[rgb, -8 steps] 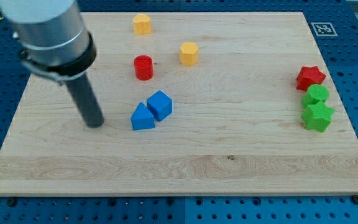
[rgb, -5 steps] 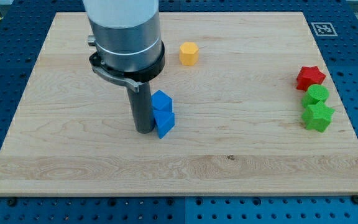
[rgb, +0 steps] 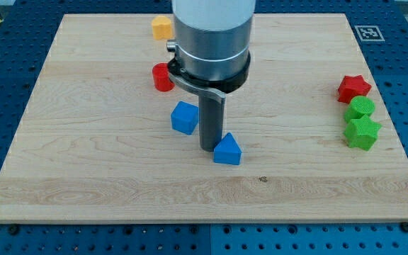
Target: Push the blue triangle bottom right
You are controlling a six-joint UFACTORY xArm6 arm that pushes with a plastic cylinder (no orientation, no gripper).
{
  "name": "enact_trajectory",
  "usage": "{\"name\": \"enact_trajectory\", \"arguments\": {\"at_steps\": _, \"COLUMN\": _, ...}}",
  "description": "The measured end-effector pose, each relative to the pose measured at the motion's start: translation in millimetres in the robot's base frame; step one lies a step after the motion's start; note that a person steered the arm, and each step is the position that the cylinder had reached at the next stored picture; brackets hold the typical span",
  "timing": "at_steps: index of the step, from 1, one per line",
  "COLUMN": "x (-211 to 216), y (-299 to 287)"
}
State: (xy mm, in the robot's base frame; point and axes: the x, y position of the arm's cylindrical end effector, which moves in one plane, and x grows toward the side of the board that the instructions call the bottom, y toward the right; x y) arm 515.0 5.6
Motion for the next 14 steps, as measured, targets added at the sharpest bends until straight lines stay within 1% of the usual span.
{"name": "enact_trajectory", "arguments": {"at_steps": 1, "x": 1.0, "y": 11.9}}
{"name": "enact_trajectory", "arguments": {"at_steps": 2, "x": 43.4, "y": 11.9}}
{"name": "enact_trajectory", "arguments": {"at_steps": 3, "x": 47.6, "y": 11.9}}
{"name": "enact_trajectory", "arguments": {"at_steps": 5, "x": 50.3, "y": 74.8}}
{"name": "enact_trajectory", "arguments": {"at_steps": 7, "x": 42.2, "y": 118.0}}
{"name": "enact_trajectory", "arguments": {"at_steps": 8, "x": 13.4, "y": 118.0}}
{"name": "enact_trajectory", "arguments": {"at_steps": 9, "x": 7.3, "y": 123.1}}
{"name": "enact_trajectory", "arguments": {"at_steps": 10, "x": 12.8, "y": 145.6}}
{"name": "enact_trajectory", "arguments": {"at_steps": 12, "x": 25.1, "y": 161.2}}
{"name": "enact_trajectory", "arguments": {"at_steps": 13, "x": 26.4, "y": 182.8}}
{"name": "enact_trajectory", "arguments": {"at_steps": 14, "x": 41.8, "y": 183.8}}
